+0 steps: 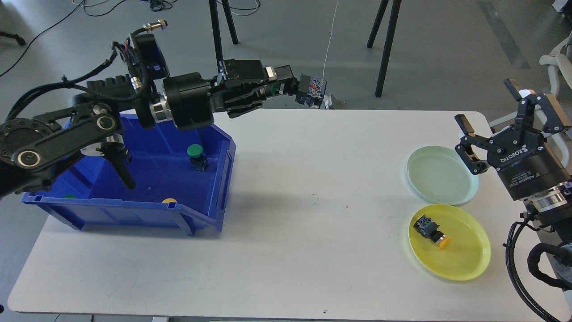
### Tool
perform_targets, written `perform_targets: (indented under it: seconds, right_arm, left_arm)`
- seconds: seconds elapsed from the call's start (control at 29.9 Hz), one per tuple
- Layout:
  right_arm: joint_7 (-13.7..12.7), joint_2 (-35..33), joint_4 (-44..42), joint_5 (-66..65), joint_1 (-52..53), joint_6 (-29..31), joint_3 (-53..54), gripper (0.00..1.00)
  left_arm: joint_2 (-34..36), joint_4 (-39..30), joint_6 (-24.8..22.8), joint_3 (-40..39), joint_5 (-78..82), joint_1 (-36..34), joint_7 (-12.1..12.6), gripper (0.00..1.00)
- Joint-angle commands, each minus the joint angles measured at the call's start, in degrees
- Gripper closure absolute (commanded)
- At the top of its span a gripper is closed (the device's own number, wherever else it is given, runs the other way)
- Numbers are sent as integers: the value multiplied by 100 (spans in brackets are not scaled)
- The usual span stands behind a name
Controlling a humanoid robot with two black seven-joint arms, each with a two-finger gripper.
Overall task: Pass button and place on color plate
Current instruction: 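Lift the button and extend the left arm toward the right gripper, then close the right gripper on the button held by the left gripper, then carry the button with the right gripper over the pale blue plate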
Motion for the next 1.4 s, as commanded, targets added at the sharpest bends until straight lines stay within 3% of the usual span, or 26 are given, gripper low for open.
perform_targets:
  seconds: [0.0,0.73,1.17,1.37]
  right_arm:
    - [0,24,-47,-97,607,-1,-815,4]
    - [0,824,-662,-79,3069,-1,-3076,6]
    - [0,798,-618,-123,3140,209,-3138,28]
    - [0,754,-627,-132,3281,218,-3147,48]
  left_arm:
    - [-357,175,89,-35,-16,191,0,96]
    - [-410,210,98,-35,-51,174,0,96]
    - [-410,219,54,-35,-60,156,0,95]
    - [-410,219,45,-26,-51,156,0,95]
